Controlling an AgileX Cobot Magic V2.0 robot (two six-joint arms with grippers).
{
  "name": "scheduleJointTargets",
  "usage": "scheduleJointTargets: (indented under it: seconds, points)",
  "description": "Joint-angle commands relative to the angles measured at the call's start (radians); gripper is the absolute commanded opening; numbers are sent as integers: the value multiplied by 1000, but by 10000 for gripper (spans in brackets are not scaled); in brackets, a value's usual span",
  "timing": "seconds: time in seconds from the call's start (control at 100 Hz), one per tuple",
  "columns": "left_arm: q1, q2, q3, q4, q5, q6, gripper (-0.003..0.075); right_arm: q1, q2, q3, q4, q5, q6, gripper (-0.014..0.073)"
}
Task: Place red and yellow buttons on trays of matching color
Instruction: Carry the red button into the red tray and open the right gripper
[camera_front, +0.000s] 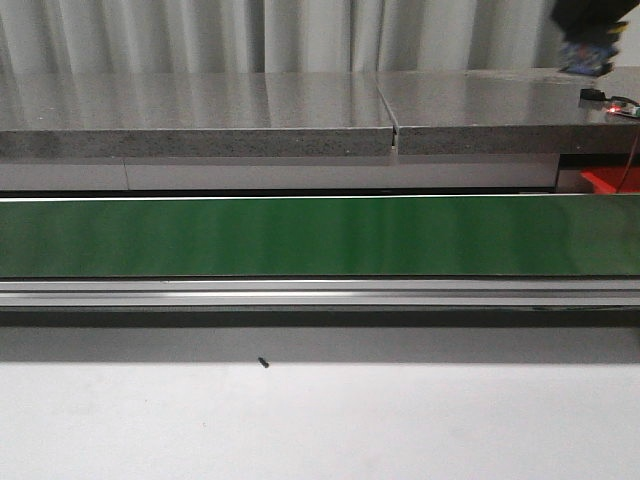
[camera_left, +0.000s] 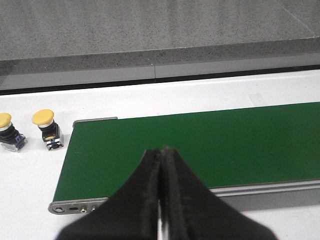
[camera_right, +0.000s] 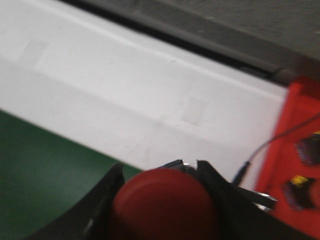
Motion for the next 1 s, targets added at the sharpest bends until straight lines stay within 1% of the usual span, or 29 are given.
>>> scheduleJointTargets:
  seconds: [0.0,0.05,0.17,0.33,0.59,0.75,0.87,0.99]
  points:
    - [-8,6,-26,-12,-77,-7,-20,-95,-39,-68,18,-40,1,141]
    - [-8,6,-26,-12,-77,-7,-20,-156,-27,-94,19,-47,1,141]
    - [-8,6,-26,-12,-77,-7,-20,-264,35,-156,23,-41,1,141]
    - [-8,6,-26,-12,-77,-7,-20,-348,164,-253,24,-35,1,141]
    - [-8,6,-26,-12,-77,-7,-20,-405,386,-453,24,-14,1,141]
    - [-8,6,-26,-12,-77,-7,-20,-417,495,-569,32,25,1,141]
    - [-8,6,-26,-12,-77,-7,-20,-417,546,-608,71,18,1,141]
    - [-8,6,-26,-12,-77,-7,-20,-415,583,-610,74,-5,0,141]
